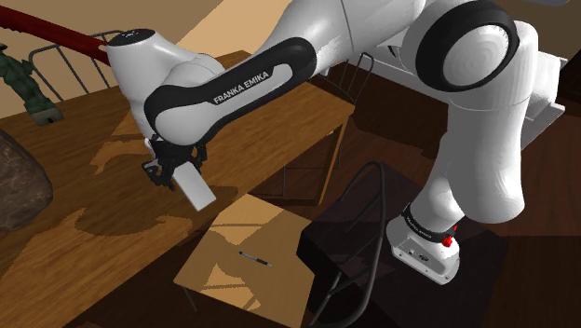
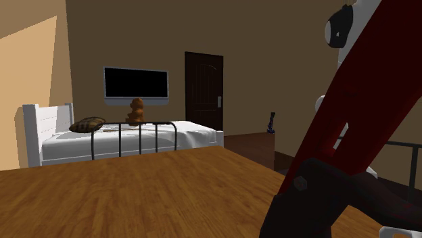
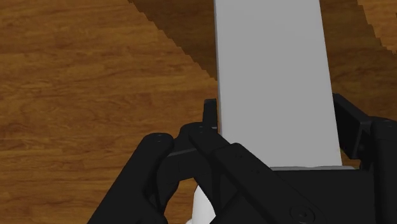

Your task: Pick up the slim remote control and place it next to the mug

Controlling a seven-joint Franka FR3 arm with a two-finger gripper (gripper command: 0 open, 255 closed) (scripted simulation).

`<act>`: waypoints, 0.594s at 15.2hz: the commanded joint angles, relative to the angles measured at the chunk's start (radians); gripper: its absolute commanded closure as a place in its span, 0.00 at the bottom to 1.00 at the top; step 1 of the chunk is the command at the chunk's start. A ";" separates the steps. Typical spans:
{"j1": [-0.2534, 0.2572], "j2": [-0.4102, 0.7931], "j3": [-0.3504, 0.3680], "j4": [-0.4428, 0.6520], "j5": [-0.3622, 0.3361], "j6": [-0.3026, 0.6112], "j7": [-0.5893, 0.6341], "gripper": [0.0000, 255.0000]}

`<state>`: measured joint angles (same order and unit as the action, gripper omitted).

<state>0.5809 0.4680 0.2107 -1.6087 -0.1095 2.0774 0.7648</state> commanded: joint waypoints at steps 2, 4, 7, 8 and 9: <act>-0.001 0.012 0.000 -0.025 0.002 0.006 -0.001 1.00; -0.001 0.012 0.000 -0.026 0.002 0.007 0.000 1.00; -0.001 0.012 0.001 -0.025 0.002 0.007 0.000 1.00; -0.003 0.019 -0.001 -0.015 0.001 0.002 -0.004 0.00; -0.003 0.019 -0.001 -0.018 0.001 0.005 -0.004 0.00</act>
<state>0.5774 0.4735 0.2119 -1.6163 -0.1082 2.0842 0.7587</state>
